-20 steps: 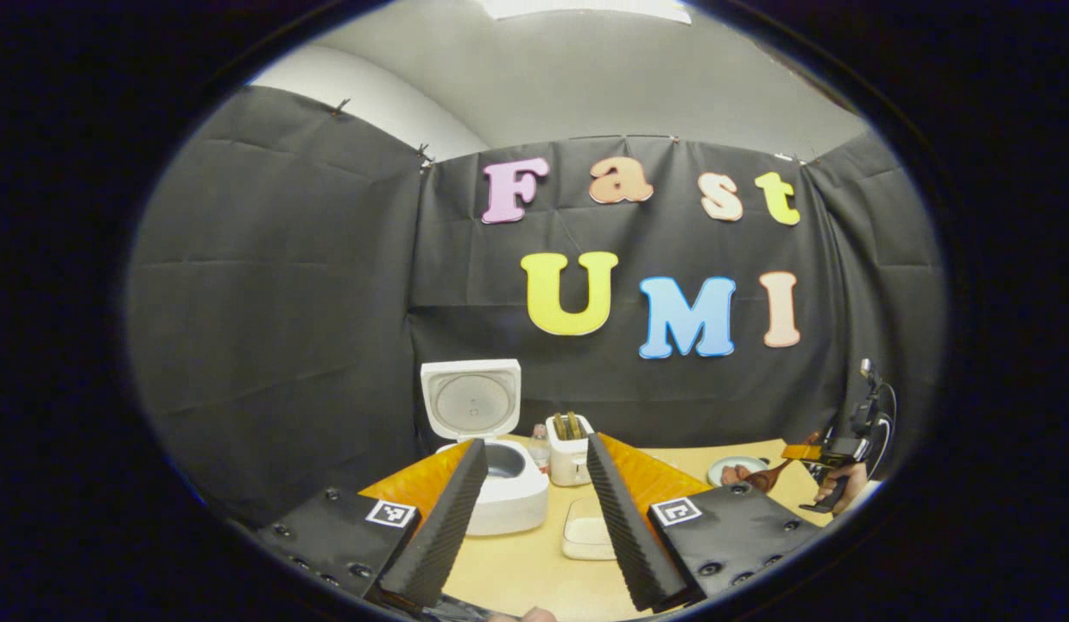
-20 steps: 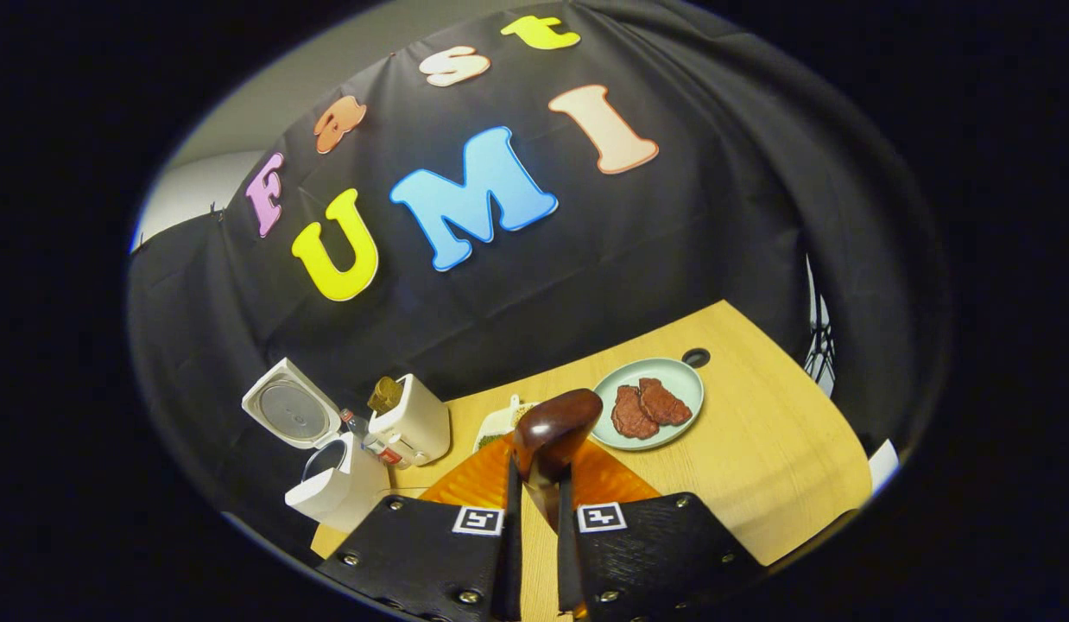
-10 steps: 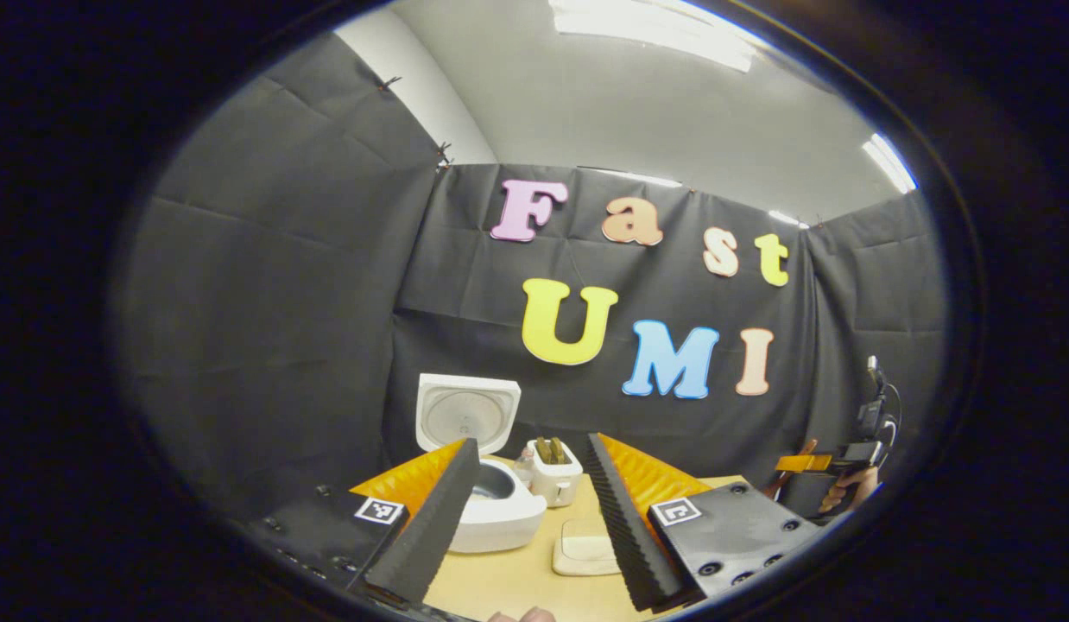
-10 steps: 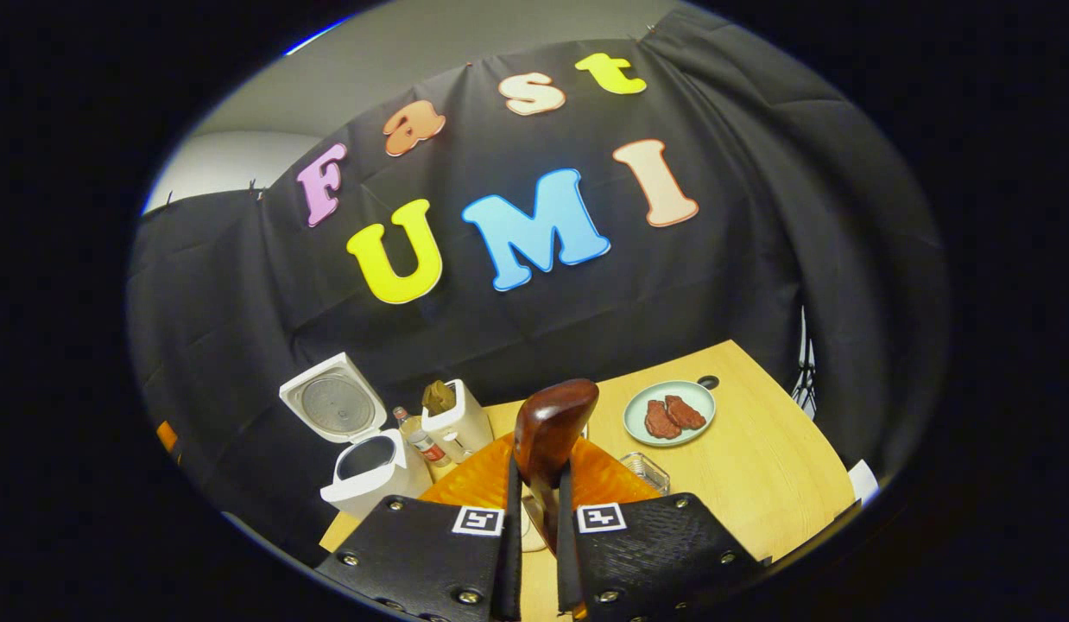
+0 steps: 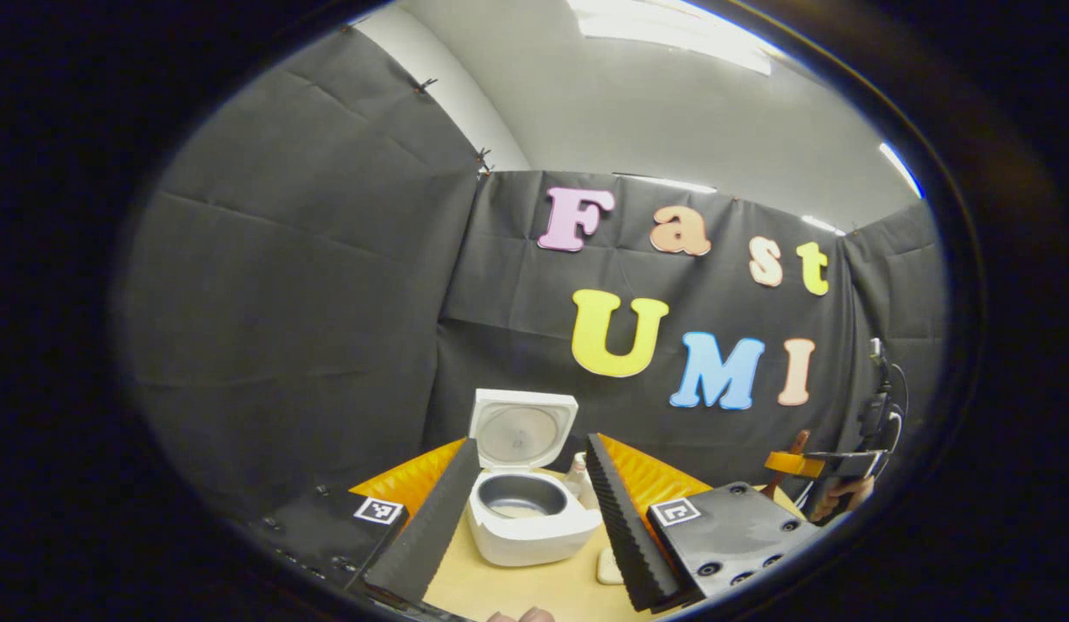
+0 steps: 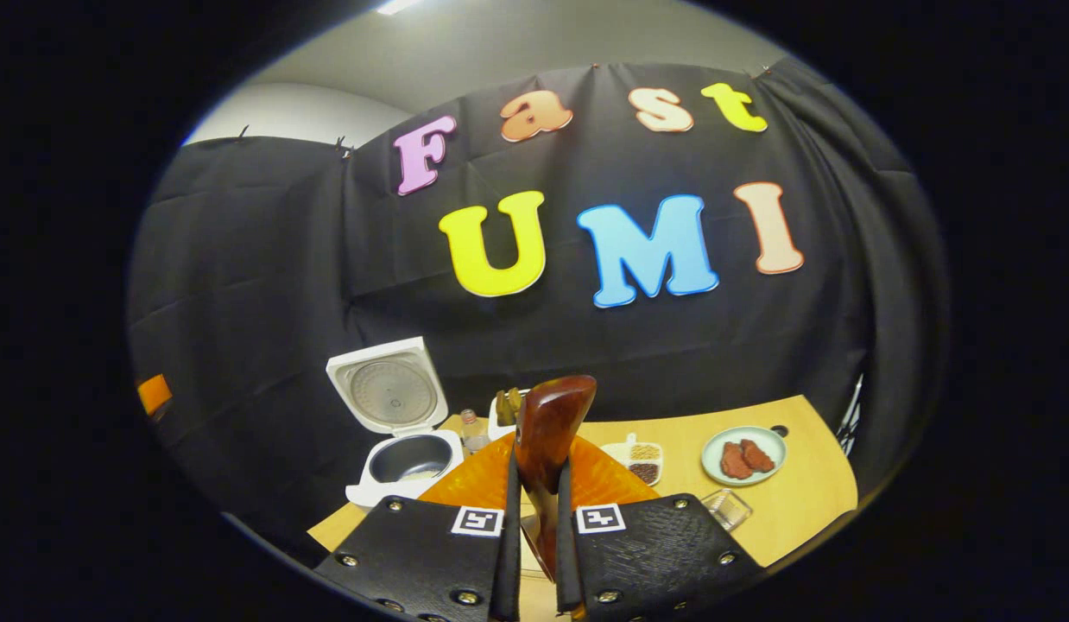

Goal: Close the left gripper, press the button to open the rice cooker; take a wooden spoon from the chopstick holder with the right hand, scoop a spoonful of rice and pour it into the rice cooker, then put the wooden spoon back into the chopstick holder.

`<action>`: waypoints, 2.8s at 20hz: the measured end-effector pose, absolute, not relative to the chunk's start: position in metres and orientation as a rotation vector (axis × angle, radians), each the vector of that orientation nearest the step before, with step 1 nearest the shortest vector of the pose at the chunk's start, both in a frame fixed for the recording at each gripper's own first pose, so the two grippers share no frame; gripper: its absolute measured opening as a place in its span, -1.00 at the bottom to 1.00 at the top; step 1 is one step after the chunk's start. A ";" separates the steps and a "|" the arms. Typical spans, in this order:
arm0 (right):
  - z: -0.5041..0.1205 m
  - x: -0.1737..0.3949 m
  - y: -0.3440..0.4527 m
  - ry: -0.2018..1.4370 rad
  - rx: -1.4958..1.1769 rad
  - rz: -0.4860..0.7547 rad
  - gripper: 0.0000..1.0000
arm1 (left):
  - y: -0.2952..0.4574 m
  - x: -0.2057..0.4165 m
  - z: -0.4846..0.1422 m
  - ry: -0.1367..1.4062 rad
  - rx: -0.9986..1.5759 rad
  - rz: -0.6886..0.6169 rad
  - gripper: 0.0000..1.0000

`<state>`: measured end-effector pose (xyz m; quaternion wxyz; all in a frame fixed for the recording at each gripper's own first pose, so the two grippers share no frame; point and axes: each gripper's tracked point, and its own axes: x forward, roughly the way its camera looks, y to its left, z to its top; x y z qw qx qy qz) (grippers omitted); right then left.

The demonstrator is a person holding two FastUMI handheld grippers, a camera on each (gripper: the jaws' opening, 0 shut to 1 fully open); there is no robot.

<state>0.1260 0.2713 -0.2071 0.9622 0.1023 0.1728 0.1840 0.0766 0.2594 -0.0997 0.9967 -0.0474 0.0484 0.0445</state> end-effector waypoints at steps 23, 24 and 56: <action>-0.470 0.176 0.406 0.879 0.082 0.637 -0.67 | 0.270 0.084 -0.139 0.248 0.068 0.316 0.65; -0.469 0.171 0.410 0.895 0.098 0.645 -0.66 | 0.274 0.080 -0.138 0.247 0.062 0.329 0.65; -0.281 0.206 0.368 0.745 1.134 0.578 -0.67 | 0.272 0.055 -0.102 0.202 0.089 0.290 0.81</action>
